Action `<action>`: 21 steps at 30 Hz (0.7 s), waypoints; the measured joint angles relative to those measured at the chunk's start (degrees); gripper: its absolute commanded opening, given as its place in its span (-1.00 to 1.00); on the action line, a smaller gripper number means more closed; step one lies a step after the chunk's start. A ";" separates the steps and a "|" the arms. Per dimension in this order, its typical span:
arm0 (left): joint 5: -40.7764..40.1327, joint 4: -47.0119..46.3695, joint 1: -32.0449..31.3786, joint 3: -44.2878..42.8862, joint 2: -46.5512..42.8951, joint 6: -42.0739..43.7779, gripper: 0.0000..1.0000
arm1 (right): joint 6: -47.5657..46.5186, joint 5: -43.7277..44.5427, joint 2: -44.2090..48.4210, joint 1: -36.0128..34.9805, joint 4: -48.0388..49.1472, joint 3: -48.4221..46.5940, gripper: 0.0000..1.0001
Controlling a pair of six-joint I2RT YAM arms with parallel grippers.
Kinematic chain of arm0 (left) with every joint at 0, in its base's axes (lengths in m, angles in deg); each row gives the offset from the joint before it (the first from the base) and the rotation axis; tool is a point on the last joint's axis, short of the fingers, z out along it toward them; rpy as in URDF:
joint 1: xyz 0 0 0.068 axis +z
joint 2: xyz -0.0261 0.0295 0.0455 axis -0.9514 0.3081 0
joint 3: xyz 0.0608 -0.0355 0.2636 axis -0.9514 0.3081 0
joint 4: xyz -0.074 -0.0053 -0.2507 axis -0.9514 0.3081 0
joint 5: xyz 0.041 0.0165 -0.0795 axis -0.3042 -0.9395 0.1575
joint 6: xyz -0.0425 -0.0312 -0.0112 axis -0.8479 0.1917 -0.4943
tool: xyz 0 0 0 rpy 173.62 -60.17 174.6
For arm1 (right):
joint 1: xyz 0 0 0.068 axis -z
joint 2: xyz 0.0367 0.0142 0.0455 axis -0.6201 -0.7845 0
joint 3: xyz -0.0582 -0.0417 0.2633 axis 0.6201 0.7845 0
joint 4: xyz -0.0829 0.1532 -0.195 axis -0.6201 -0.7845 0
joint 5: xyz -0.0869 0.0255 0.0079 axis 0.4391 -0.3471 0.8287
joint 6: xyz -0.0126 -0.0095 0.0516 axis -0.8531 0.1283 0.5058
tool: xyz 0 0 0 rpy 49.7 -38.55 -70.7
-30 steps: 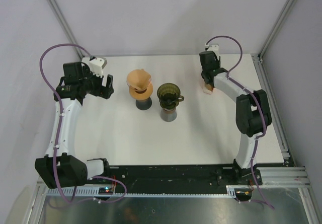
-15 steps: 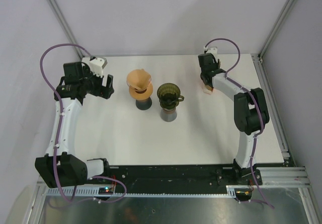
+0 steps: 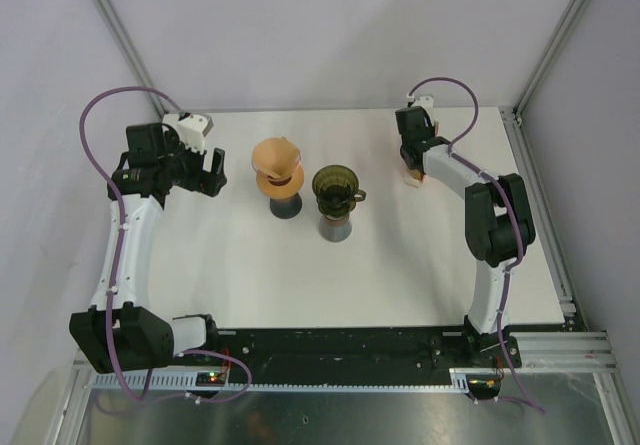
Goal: Place the coffee filter in the dripper
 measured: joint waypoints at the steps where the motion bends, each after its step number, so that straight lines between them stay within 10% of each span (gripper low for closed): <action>1: 0.00 0.00 0.00 0.00 0.00 0.00 0.86 | 0.00 0.00 0.00 0.00 0.00 0.00 -0.99; 21: 0.00 0.00 0.00 0.00 0.00 -0.02 0.87 | -0.31 1.38 12.52 -0.50 0.52 3.13 -1.00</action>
